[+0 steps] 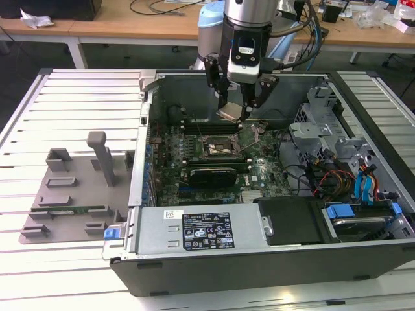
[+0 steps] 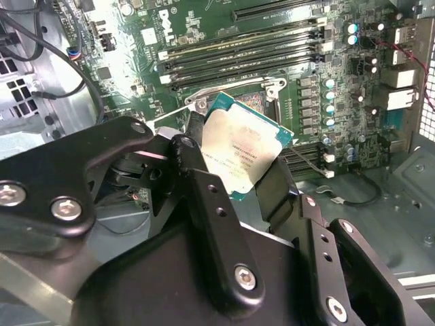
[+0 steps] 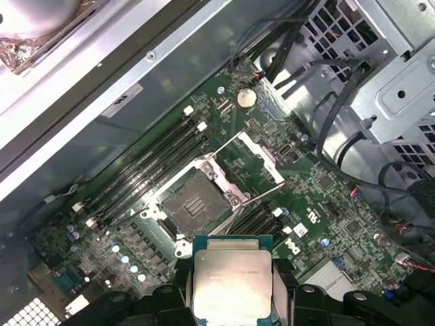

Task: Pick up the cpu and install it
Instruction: 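Place the cpu into insertion slot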

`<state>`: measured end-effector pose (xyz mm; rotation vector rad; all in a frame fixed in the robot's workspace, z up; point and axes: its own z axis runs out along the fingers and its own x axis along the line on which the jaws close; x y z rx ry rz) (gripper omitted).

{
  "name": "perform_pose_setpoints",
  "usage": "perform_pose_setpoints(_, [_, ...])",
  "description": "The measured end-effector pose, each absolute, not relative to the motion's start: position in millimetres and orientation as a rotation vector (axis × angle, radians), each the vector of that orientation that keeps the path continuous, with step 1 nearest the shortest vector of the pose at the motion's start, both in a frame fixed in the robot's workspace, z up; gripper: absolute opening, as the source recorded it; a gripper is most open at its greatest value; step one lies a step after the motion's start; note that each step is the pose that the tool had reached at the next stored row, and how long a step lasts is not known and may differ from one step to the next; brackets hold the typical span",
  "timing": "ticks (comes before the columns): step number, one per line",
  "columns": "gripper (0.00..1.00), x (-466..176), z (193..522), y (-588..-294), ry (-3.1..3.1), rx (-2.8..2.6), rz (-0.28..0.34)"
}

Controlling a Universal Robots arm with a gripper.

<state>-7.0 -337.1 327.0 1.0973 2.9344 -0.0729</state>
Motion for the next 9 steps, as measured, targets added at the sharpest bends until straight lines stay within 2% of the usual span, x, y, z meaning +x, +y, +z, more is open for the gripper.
perform_pose_setpoints(9, [0.55,-7.0,326.5,-337.1,2.859,1.289,-0.074])
